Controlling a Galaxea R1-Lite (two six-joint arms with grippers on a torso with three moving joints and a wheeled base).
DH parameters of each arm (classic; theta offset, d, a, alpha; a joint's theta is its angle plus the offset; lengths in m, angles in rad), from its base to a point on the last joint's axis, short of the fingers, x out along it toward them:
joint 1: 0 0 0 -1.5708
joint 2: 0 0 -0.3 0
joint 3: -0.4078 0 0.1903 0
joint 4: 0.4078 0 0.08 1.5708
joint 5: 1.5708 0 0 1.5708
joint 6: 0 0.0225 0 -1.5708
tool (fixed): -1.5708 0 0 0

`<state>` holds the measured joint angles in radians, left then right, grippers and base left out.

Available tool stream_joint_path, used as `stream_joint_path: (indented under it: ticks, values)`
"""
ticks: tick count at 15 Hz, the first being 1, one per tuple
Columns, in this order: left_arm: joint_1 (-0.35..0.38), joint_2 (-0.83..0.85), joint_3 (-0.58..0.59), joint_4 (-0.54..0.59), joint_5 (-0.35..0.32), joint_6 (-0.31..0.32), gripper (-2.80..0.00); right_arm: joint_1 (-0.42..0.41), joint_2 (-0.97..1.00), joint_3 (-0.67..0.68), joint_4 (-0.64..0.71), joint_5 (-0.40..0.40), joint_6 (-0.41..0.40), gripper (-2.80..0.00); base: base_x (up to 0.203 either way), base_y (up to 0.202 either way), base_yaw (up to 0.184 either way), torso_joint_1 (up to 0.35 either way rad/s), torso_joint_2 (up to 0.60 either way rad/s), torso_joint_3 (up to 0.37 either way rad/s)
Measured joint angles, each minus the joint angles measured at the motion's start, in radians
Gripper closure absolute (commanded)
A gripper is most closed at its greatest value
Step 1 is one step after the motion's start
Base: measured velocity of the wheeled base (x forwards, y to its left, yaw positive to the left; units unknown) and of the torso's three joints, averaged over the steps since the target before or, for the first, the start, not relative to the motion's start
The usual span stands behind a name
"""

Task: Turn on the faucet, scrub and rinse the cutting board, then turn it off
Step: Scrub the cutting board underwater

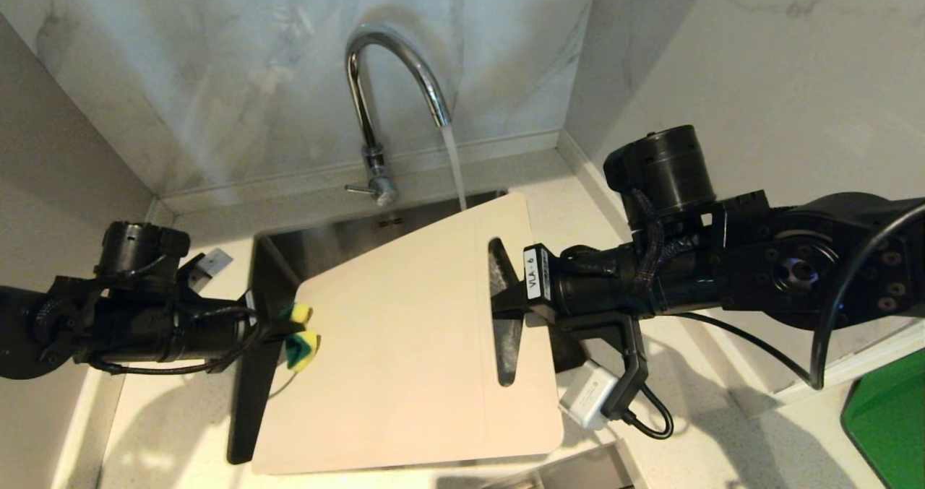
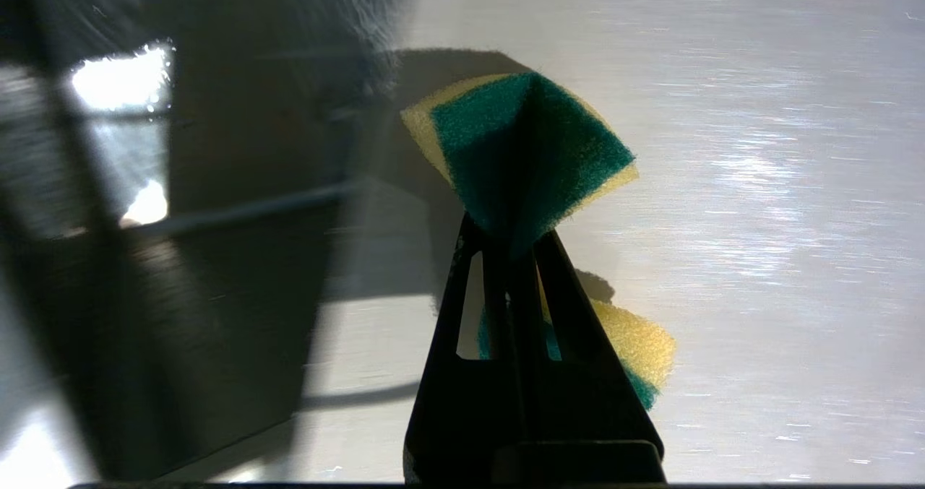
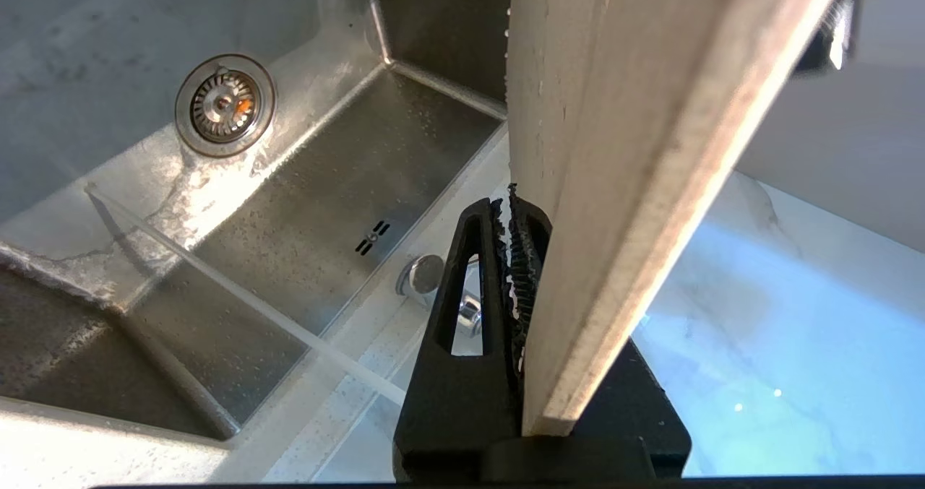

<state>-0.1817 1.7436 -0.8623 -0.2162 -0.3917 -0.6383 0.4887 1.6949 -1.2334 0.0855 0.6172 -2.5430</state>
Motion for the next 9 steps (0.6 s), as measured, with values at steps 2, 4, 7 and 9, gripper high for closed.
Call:
stream_joint_path:
  ticks: [2,4,7,9]
  values:
    - [0.070,0.001,0.030,-0.003,-0.039,0.024,0.00,-0.003,-0.001,0.000,-0.001,0.001,0.006,0.00,0.000,0.000,0.000,0.000,0.00,0.000]
    - [0.135,-0.002,0.041,-0.003,-0.075,0.032,0.00,-0.005,-0.003,0.001,-0.015,0.001,0.010,0.00,0.000,0.000,0.000,0.000,0.00,0.000]
    - [0.180,-0.023,0.019,0.003,-0.093,0.031,0.00,-0.006,-0.004,0.005,-0.021,0.004,0.012,0.00,0.000,0.000,0.000,0.000,0.00,0.000]
    - [0.173,-0.053,-0.043,0.040,-0.102,0.012,0.00,-0.008,-0.004,0.005,-0.021,0.004,0.012,0.00,0.000,0.000,0.000,0.000,0.00,0.000]
